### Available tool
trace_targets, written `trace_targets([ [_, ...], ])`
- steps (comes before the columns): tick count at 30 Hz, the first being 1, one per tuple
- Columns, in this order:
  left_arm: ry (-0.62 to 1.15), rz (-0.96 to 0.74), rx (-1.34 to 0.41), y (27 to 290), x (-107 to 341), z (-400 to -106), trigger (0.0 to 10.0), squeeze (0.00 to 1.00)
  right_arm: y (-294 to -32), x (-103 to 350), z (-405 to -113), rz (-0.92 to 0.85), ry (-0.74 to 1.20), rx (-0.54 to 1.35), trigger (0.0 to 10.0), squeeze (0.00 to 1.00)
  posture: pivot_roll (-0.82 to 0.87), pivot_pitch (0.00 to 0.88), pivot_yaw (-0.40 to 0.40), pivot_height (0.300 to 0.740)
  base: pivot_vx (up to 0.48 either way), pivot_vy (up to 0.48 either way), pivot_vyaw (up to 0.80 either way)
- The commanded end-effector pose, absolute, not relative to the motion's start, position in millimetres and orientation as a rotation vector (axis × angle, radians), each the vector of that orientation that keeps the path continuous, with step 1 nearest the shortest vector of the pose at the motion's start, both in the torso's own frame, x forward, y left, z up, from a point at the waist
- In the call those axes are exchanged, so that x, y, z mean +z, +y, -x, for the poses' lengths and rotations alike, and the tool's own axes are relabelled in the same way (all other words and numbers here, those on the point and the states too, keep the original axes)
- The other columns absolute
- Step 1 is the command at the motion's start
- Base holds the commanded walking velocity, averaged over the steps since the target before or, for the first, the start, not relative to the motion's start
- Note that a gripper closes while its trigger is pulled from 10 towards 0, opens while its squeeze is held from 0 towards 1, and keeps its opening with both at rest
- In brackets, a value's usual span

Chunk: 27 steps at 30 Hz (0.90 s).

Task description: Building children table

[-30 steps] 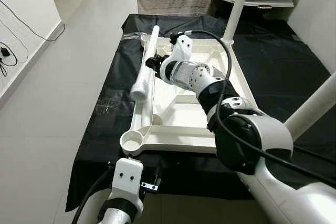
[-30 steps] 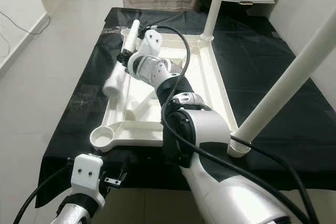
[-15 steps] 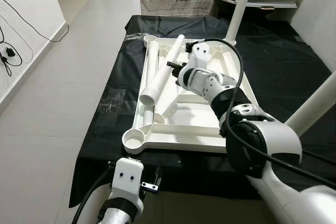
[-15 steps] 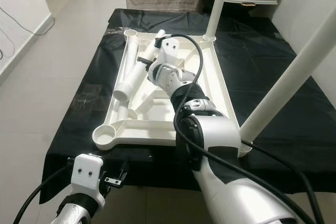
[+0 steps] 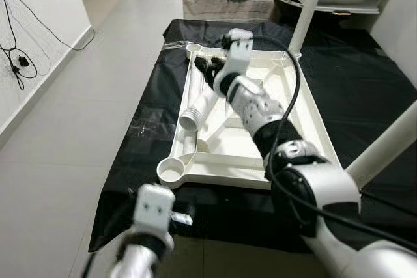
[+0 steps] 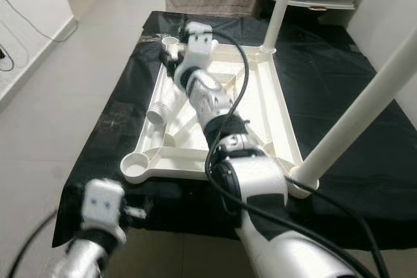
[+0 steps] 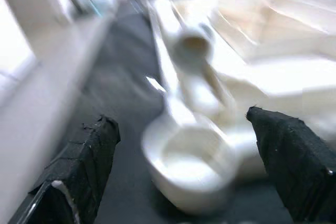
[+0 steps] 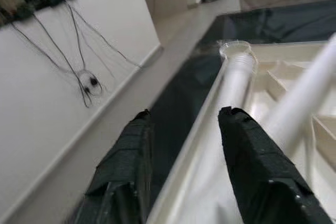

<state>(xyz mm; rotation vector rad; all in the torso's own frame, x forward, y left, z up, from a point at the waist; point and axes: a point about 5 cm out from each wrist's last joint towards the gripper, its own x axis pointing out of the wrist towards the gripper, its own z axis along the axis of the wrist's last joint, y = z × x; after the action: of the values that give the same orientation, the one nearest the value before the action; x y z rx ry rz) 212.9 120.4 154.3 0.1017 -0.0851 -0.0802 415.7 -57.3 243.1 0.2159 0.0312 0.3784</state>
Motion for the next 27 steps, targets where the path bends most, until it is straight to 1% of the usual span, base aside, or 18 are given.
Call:
trace_targets([
  [1,-0.108,-0.157,-0.065,133,163,-218,10.0,0.0,-59,246,-415,-0.187,-0.011,0.363,10.0,0.0,0.01,0.092,-0.047,0.74,0.0,0.0,0.0],
  [2,-0.108,-0.157,-0.065,133,163,-218,10.0,0.0,-59,246,-415,-0.187,-0.011,0.363,10.0,0.0,0.01,0.092,-0.047,0.74,0.0,0.0,0.0],
  [3,-0.156,-0.216,-0.074,140,176,-227,10.0,1.0,-60,242,-414,-0.195,-0.016,0.357,10.0,0.0,0.01,0.092,-0.047,0.74,0.0,0.0,0.0],
  [4,-0.185,-0.253,-0.08,144,184,-231,10.0,1.0,-61,240,-413,-0.205,-0.018,0.353,10.0,0.0,0.01,0.096,-0.041,0.74,0.0,0.0,0.0],
  [5,-0.185,-0.253,-0.08,144,184,-231,10.0,1.0,-61,240,-413,-0.205,-0.018,0.353,10.0,0.0,0.01,0.096,-0.041,0.74,0.0,0.0,0.0],
  [8,-0.241,-0.367,-0.127,156,204,-251,10.0,1.0,-64,232,-410,-0.199,-0.034,0.342,10.0,0.0,0.02,0.106,-0.033,0.74,0.0,0.0,0.0],
  [9,-0.241,-0.367,-0.127,156,204,-251,10.0,1.0,-64,232,-410,-0.199,-0.034,0.342,10.0,0.0,0.02,0.106,-0.033,0.74,0.0,0.0,0.0],
  [10,-0.232,-0.418,-0.149,163,205,-260,10.0,1.0,-65,230,-409,-0.204,-0.043,0.333,10.0,0.0,0.02,0.115,-0.023,0.74,0.0,0.0,0.0],
  [12,-0.232,-0.418,-0.149,163,205,-260,10.0,1.0,-65,230,-409,-0.204,-0.043,0.333,10.0,0.0,0.02,0.115,-0.023,0.74,0.0,0.0,0.0],
  [13,-0.209,-0.467,-0.183,171,203,-269,10.0,0.0,-66,229,-408,-0.196,-0.051,0.329,10.0,0.0,0.02,0.125,-0.016,0.74,0.0,0.0,0.0],
  [14,-0.176,-0.514,-0.238,178,199,-277,10.0,0.0,-67,228,-406,-0.198,-0.054,0.325,10.0,0.0,0.02,0.146,-0.004,0.74,0.0,0.0,0.0],
  [17,-0.147,-0.532,-0.267,186,196,-284,10.0,0.0,-67,227,-405,-0.198,-0.056,0.321,10.0,0.0,0.02,0.15,-0.002,0.74,0.0,0.0,0.0],
  [18,-0.118,-0.562,-0.297,195,191,-294,10.0,0.0,-70,228,-403,-0.204,-0.069,0.313,10.0,0.0,0.03,0.186,0.017,0.74,0.0,0.0,0.0],
  [21,-0.092,-0.606,-0.32,208,189,-305,10.0,0.0,-74,231,-400,-0.21,-0.096,0.302,10.0,0.0,0.02,0.203,0.031,0.74,0.0,0.0,0.0],
  [22,-0.092,-0.606,-0.32,208,189,-305,10.0,0.0,-74,231,-400,-0.21,-0.096,0.302,10.0,0.0,0.02,0.203,0.031,0.74,0.0,0.0,0.0],
  [24,-0.102,-0.648,-0.335,213,193,-319,10.0,0.0,-78,237,-395,-0.199,-0.142,0.294,10.0,0.0,0.02,0.224,0.046,0.74,0.0,0.0,0.0],
  [26,-0.102,-0.648,-0.335,213,193,-319,10.0,0.0,-78,237,-395,-0.199,-0.142,0.294,10.0,0.0,0.02,0.224,0.046,0.74,0.0,0.0,0.0],
  [27,-0.109,-0.666,-0.345,214,194,-324,10.0,0.0,-79,239,-393,-0.195,-0.156,0.29,10.0,0.0,0.02,0.224,0.046,0.74,0.0,0.0,0.0],
])
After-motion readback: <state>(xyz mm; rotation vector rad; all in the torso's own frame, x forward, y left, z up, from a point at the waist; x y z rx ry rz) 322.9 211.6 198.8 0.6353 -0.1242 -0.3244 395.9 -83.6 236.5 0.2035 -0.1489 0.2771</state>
